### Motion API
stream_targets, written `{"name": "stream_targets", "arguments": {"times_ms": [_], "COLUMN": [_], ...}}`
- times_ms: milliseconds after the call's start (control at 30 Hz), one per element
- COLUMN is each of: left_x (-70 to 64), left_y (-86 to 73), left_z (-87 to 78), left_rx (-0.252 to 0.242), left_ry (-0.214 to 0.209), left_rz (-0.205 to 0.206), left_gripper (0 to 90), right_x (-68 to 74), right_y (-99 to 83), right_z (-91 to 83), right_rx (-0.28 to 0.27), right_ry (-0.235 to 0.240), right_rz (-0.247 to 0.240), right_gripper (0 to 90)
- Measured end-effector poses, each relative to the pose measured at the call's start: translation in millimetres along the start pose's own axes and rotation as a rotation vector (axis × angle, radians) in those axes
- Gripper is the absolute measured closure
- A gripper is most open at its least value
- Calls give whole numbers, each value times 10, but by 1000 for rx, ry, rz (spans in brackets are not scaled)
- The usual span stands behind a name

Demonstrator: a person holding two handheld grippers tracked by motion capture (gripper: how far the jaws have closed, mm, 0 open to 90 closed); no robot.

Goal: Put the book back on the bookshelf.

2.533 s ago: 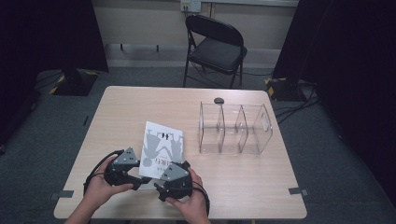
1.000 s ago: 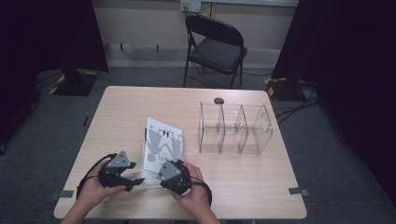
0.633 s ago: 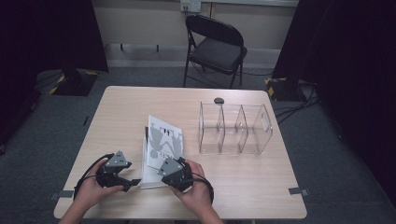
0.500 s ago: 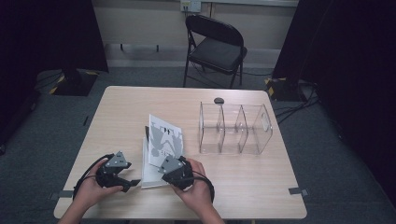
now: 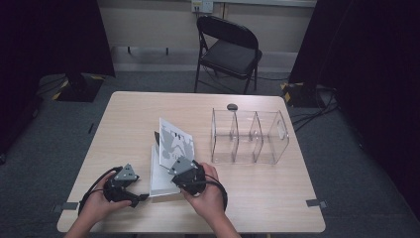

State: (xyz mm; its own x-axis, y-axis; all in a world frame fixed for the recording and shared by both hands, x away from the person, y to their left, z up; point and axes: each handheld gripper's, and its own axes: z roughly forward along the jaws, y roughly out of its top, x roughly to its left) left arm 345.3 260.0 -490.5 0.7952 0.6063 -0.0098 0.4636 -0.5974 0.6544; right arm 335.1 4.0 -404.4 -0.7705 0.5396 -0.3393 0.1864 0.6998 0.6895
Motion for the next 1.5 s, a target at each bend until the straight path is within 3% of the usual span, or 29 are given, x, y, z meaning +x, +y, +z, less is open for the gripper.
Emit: {"name": "stream_targets", "arguments": {"times_ms": [367, 467, 733, 933, 1133, 1500], "left_x": [28, 23, 11, -31, -89, -135], "left_y": [67, 67, 109, 141, 192, 275], "left_z": [111, 150, 191, 216, 162, 63], "left_rx": [-43, -76, -83, -88, -91, -126], "left_ry": [10, 10, 23, 7, 50, 99], "left_rz": [-3, -10, -13, 11, 69, 117], "left_gripper": [161, 160, 165, 172, 198, 221], "right_x": [-101, -111, -138, -113, -86, -86], "right_y": [138, 155, 161, 182, 201, 255], "right_z": [-31, -32, -63, -120, -125, -126], "right_rx": [29, 31, 39, 29, 38, 49], "right_ry": [-1, 0, 6, 9, 10, 7], "right_rz": [8, 0, 20, 9, -12, -35], "right_gripper": [655, 657, 662, 666, 666, 663]}}
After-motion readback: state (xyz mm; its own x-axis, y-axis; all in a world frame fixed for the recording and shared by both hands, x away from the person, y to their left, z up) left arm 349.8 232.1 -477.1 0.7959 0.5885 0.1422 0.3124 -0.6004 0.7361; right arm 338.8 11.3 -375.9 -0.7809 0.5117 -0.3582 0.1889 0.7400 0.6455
